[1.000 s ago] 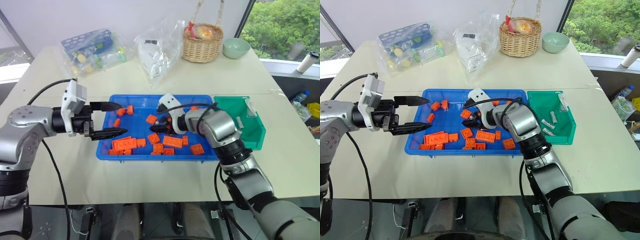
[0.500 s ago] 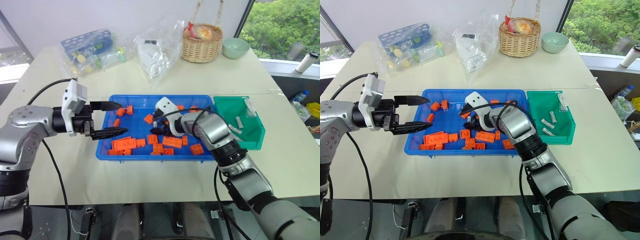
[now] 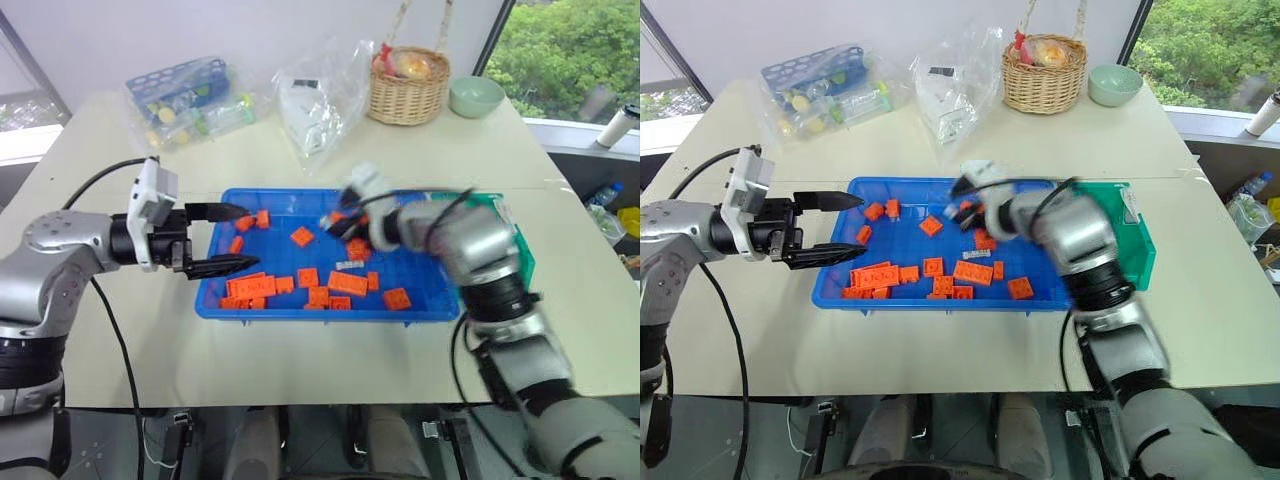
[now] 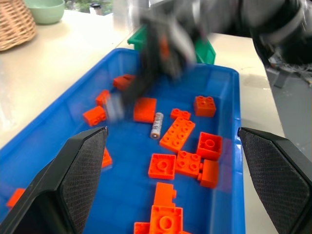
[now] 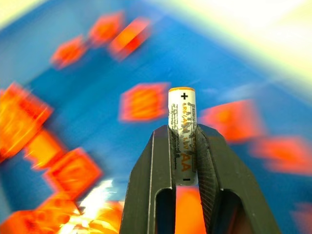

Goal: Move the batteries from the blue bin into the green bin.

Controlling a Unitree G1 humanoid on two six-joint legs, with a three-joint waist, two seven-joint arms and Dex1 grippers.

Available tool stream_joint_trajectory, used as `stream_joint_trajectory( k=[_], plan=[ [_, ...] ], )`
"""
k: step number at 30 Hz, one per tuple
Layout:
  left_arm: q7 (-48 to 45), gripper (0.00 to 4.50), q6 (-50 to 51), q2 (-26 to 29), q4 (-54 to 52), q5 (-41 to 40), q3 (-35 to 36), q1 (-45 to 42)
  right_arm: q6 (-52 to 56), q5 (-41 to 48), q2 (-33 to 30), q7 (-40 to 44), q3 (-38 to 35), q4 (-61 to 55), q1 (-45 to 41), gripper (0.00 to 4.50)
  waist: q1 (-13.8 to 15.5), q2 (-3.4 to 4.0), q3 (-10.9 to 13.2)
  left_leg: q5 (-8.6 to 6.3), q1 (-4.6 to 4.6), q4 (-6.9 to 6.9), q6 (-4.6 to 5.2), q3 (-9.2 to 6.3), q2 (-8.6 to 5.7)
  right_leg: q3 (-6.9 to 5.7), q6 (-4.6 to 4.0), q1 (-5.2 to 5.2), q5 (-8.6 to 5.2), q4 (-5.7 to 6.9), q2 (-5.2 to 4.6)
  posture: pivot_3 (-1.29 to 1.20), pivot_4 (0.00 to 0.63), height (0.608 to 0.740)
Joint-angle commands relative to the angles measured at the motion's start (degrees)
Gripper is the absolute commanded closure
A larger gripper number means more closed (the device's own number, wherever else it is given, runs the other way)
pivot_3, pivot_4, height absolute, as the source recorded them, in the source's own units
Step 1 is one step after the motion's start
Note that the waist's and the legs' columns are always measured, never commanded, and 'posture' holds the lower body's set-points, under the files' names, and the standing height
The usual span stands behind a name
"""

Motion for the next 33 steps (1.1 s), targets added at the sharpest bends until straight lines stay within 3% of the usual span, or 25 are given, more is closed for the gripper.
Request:
stream_joint_trajectory(
  k=[1,4,8,15,21,27,33],
  plan=[
    [-0.54,0.00,-1.50,-0.90,-0.59,-0.21,-0.47,-1.31,4.68,2.16,-9.40,1.28,-7.34,-6.54,1.86,4.42,0.02,-0.03,-0.02,0.00,0.02,-0.05,0.00,0.00,-0.01,-0.01,0.00,0.01,-0.01,-0.03,0.00,0.00,0.150,0.736],
    [-1.34,0.00,-2.43,-2.02,1.16,0.59,-1.71,-2.48,7.72,3.37,-17.96,2.47,-11.93,-10.70,9.67,4.42,0.05,-0.05,-0.02,-0.01,0.04,-0.10,0.02,-0.02,-0.01,-0.04,0.00,0.04,-0.01,-0.07,0.01,0.00,0.150,0.736],
    [-2.48,0.00,-3.60,-3.20,3.51,1.60,-3.33,-4.52,8.82,4.62,-21.59,1.86,-15.47,-13.94,18.11,4.42,-0.67,-0.03,-0.01,-0.01,0.09,-0.07,0.03,0.03,0.00,-0.01,0.00,0.04,0.00,-0.06,0.02,0.00,0.150,0.736],
    [-3.70,0.00,-4.59,-4.38,5.68,2.54,-4.71,-6.87,1.20,3.28,-22.23,-0.15,-14.37,-11.85,19.37,1.22,-0.42,-0.01,-0.01,-0.01,0.10,-0.05,0.03,0.03,0.02,0.02,0.01,0.02,-0.01,-0.05,0.07,0.00,0.150,0.736],
    [-4.07,0.00,-4.60,-4.37,5.57,2.82,-4.62,-7.07,-23.37,1.91,-24.66,19.43,1.48,-6.53,6.01,1.22,-0.74,0.11,0.07,-0.01,0.09,-0.04,0.03,0.05,0.02,0.06,0.01,0.00,-0.01,-0.08,0.08,0.00,0.150,0.736],
    [-2.70,0.00,-3.87,-3.54,3.28,2.28,-3.33,-5.30,-37.04,-4.41,-15.82,34.05,18.27,8.65,-7.08,1.22,-0.63,0.09,0.07,-0.02,0.07,-0.04,0.04,0.02,0.08,0.06,0.01,0.01,-0.01,-0.08,0.19,0.00,0.150,0.736],
    [0.17,0.00,-2.08,-2.27,-1.23,0.78,-0.43,-1.64,-50.76,-12.32,-7.58,39.68,25.50,26.11,-12.14,1.22,-0.20,0.08,0.08,-0.01,0.00,0.03,0.04,0.03,0.08,0.06,0.02,0.00,0.00,-0.07,0.18,0.00,0.150,0.736]
  ],
)
